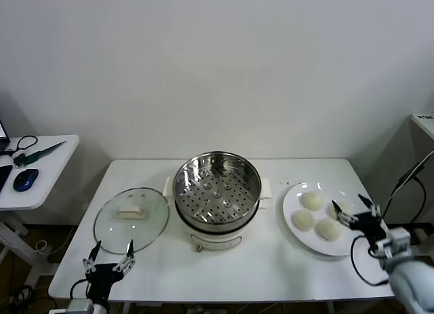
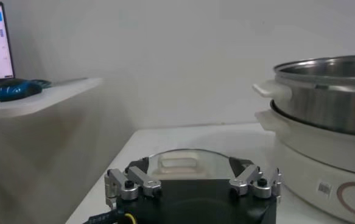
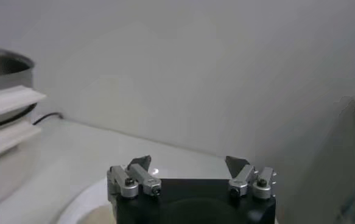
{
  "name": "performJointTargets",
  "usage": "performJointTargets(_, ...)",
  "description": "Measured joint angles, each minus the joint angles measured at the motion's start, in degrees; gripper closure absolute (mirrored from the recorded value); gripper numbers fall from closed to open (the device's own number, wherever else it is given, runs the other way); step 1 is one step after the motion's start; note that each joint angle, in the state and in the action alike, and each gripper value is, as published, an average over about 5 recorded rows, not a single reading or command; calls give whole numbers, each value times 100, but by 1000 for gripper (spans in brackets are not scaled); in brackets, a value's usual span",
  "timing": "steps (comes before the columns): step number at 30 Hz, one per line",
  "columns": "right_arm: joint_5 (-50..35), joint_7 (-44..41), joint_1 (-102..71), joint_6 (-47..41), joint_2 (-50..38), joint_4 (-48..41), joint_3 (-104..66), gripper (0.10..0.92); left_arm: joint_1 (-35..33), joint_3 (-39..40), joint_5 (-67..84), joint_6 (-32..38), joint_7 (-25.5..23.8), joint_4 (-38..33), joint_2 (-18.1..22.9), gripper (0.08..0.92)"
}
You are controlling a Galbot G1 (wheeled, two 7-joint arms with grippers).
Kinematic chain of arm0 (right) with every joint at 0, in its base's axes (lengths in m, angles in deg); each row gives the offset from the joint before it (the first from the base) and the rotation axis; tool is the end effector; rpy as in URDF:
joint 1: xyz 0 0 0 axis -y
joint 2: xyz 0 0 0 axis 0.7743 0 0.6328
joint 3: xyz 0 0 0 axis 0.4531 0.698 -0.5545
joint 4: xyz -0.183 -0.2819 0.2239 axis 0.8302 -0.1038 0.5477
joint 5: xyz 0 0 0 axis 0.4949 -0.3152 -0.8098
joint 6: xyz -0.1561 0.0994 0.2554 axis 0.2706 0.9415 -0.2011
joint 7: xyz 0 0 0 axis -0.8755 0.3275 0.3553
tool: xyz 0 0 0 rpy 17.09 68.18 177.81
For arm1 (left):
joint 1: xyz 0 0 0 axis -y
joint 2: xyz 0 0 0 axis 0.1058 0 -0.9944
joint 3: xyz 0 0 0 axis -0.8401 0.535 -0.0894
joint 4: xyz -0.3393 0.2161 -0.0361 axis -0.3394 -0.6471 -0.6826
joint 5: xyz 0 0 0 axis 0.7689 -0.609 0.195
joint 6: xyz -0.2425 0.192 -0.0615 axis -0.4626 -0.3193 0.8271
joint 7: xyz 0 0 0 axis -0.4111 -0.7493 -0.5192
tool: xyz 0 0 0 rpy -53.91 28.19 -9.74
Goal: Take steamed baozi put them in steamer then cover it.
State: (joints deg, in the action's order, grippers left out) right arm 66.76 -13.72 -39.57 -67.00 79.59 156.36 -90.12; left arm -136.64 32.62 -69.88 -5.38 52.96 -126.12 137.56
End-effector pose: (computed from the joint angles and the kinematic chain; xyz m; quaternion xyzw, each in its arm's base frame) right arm 0.3103 -0.2951 -0.2540 0.2045 -0.9257 0.2696 0.1689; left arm 0.0497 0.0804 -0.3678 0.0542 -0.9891 -0.0402 0.1310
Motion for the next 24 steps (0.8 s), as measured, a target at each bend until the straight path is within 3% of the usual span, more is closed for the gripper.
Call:
performJointTargets(5, 529, -1622, 1912, 469, -579, -913, 1869, 203, 7, 16, -1, 11, -25, -8, 17, 177)
performJointTargets(12, 1000, -3374, 4576, 1045, -625, -1985, 4540, 203, 43, 73, -40, 19, -58, 19, 62, 177)
performJointTargets(24, 1373, -4242, 7443, 889, 94, -3150, 8063, 203, 87, 127, -108, 43, -72, 120, 87, 177)
